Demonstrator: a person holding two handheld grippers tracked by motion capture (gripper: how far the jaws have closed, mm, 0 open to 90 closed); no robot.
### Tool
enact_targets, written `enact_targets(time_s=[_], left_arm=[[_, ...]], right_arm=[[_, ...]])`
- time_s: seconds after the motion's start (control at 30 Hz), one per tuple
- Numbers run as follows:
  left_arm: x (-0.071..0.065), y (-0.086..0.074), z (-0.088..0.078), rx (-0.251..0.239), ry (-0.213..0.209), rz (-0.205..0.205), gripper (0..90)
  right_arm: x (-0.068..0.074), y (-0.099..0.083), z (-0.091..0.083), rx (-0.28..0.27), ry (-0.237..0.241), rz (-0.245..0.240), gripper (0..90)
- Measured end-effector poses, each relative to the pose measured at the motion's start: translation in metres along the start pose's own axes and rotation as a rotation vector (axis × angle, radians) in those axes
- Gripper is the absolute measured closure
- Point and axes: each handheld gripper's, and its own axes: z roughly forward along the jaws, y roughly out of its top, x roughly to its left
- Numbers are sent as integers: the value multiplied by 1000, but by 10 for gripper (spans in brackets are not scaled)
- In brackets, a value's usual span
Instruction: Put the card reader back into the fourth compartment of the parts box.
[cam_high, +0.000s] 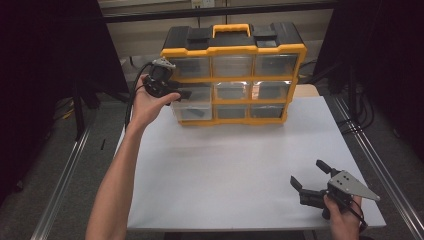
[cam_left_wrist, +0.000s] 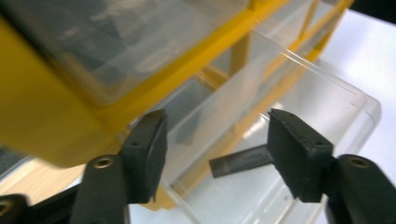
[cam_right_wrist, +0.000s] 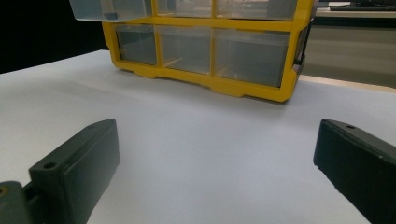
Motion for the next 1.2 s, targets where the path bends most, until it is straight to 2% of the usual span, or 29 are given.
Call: enact_targets(time_s=[0.13, 0.23, 0.33, 0.53, 0.63, 0.73, 0.8, 0.97, 1.07, 1.2], left_arm=[[2, -5, -6, -68, 26, -28, 221], [3, -7, -12, -89, 36, -8, 185], [1, -10, -17, -130, 41, -10, 105], [-2, -21, -18, -162, 46, -4, 77], [-2, -28, -20, -205, 63, -33, 49], [-4, -35, -22, -226, 75, -39, 32], [-5, -39, -24, -234, 59, -55, 37], [-14, -51, -28, -292, 124, -65, 37], [-19, -59, -31, -304, 154, -84, 42], [-25, -70, -35, -330, 165, -72, 41]], right_arm=[[-1, 0, 0, -3, 2, 3, 5], [-2, -1, 1, 1, 5, 4, 6], [-3, -1, 2, 1, 5, 8, 6], [-5, -1, 2, -2, 4, 16, 6], [-4, -1, 2, -1, 2, 15, 6], [-5, -1, 2, 0, -2, 16, 6], [-5, -1, 2, 1, -5, 16, 6], [-4, -1, 2, 0, -17, 15, 7], [-2, 0, 2, -5, -16, 10, 7], [-1, 1, 2, -5, -19, 7, 7]])
